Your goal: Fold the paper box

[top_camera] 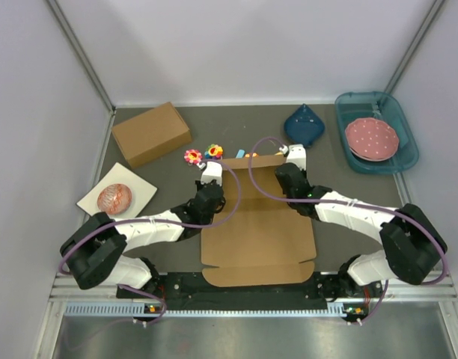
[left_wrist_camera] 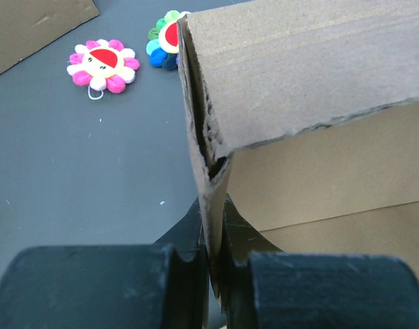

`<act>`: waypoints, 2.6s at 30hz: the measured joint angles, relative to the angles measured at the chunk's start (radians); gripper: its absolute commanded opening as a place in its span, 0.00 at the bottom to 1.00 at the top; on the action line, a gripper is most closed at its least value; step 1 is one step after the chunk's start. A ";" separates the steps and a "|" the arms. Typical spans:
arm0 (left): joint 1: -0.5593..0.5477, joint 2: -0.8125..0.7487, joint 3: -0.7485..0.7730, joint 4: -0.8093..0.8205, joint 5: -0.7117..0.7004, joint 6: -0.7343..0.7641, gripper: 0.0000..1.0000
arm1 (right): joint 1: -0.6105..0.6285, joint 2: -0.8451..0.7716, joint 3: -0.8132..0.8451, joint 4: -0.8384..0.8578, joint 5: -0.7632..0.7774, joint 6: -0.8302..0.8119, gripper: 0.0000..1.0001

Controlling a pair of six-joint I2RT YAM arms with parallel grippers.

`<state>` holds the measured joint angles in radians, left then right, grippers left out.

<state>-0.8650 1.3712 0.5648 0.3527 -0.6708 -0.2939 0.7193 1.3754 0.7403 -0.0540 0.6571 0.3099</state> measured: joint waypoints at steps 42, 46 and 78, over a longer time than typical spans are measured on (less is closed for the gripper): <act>-0.018 0.027 -0.074 0.021 0.016 -0.090 0.00 | 0.008 -0.002 -0.073 -0.052 -0.085 0.137 0.05; -0.020 0.027 -0.117 0.108 0.001 -0.096 0.00 | 0.013 -0.033 -0.084 -0.056 -0.102 0.135 0.46; -0.066 0.390 -0.260 0.941 -0.227 0.089 0.00 | -0.190 -0.689 -0.132 -0.066 -0.521 0.193 0.77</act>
<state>-0.9306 1.7615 0.3050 1.2938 -0.8978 -0.2054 0.5293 0.6868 0.6079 -0.1196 0.1356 0.5030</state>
